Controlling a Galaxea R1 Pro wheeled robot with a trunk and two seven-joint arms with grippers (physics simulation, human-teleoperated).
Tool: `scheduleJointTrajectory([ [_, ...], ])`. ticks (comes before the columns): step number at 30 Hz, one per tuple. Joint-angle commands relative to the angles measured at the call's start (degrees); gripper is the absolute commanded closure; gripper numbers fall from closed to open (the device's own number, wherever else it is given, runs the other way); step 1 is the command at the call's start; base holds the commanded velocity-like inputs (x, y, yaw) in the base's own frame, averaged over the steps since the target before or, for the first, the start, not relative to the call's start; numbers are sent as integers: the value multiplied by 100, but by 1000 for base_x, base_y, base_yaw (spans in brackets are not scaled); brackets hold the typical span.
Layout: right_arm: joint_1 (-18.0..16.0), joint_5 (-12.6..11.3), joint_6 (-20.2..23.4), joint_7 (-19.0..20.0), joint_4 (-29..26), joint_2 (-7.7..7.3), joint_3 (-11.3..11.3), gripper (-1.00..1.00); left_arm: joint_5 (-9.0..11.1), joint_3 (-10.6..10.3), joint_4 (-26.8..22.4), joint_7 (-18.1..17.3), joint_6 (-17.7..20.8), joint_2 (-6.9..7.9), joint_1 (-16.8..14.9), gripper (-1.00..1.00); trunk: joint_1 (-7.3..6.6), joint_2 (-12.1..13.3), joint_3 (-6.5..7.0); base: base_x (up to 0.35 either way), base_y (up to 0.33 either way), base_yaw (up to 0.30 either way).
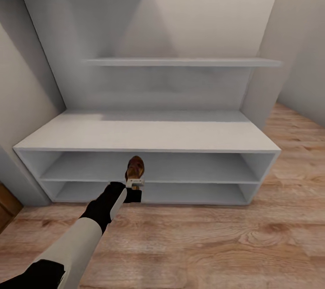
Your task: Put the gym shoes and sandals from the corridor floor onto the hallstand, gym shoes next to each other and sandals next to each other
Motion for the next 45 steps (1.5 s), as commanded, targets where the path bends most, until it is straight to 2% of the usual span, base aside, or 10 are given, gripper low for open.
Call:
scheduleJointTrajectory([
  [1,-7,62,25,48,-7,0,-13,100,23,-9,-6,4,24,2,-3,100,2,-2,-5,342,0,0],
  [8,-7,62,25,48,-7,0,-13,100,23,-4,-6,4,24,2,-3,100,2,-2,-5,294,0,0],
  [17,-9,62,25,48,-8,0,-13,100,23,-3,-5,4,24,2,-3,100,2,-2,-5,45,0,0],
  [27,-9,62,25,48,-7,0,-13,100,23,-3,-6,4,24,2,-3,100,2,-2,-5,267,0,0],
  [38,-8,62,25,48,-7,0,-13,100,23,-3,-6,4,27,2,-3,100,2,-2,-5,45,0,0],
  [45,-10,62,25,48,-7,0,-13,100,23,-3,-6,4,33,2,-3,100,2,-2,-5,225,0,0],
])
